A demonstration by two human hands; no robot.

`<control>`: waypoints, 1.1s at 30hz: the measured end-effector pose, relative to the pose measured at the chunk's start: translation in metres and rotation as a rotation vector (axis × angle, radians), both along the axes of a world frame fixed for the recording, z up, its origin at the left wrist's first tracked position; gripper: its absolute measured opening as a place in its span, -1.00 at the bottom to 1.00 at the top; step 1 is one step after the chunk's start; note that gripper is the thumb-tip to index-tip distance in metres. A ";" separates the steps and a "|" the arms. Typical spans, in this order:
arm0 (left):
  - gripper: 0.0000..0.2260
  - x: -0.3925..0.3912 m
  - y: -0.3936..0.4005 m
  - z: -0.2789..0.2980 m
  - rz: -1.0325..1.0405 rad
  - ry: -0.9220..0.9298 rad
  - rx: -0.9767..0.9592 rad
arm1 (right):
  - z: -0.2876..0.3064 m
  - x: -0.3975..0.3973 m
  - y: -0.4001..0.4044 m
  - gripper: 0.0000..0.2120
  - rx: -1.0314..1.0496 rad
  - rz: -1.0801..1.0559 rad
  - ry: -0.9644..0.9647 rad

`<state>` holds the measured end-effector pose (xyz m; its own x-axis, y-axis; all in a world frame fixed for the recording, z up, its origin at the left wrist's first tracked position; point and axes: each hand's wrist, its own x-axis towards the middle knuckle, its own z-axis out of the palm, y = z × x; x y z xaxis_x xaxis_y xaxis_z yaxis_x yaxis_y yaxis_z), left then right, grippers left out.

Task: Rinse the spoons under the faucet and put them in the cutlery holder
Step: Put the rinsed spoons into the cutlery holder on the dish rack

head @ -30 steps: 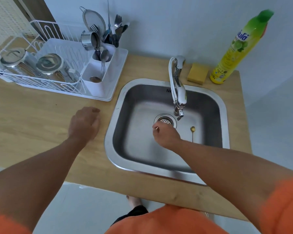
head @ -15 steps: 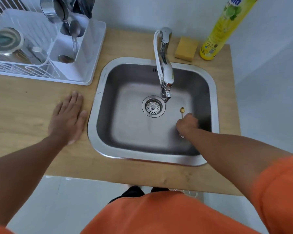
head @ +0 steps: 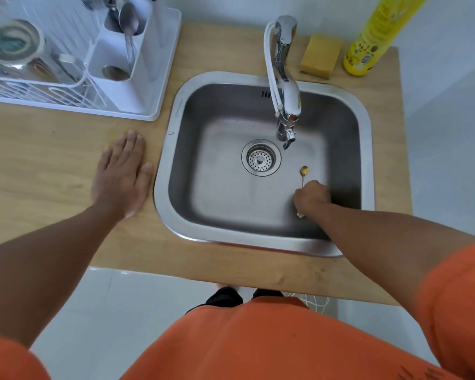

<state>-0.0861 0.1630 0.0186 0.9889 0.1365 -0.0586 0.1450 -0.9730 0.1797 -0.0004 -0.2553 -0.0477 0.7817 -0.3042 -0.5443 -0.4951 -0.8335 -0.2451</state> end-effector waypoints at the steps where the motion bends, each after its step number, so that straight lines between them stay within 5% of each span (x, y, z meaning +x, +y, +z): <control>1: -0.39 0.000 -0.001 0.000 0.002 -0.001 -0.002 | 0.000 -0.002 0.001 -0.85 -0.004 0.030 0.005; 8: -0.40 0.000 -0.003 0.003 0.001 -0.006 -0.011 | 0.013 -0.011 0.028 -0.78 -0.017 0.161 -0.043; 16: -0.39 -0.002 -0.007 0.008 0.008 0.017 -0.010 | 0.032 -0.017 0.096 -0.80 0.150 0.406 -0.328; 22: -0.39 -0.003 -0.006 0.010 0.003 0.030 -0.002 | 0.079 -0.009 0.161 -0.81 0.413 0.474 -0.439; 33: -0.39 -0.003 -0.010 0.011 0.038 0.015 -0.016 | 0.188 0.052 0.239 -0.81 0.554 0.511 -0.739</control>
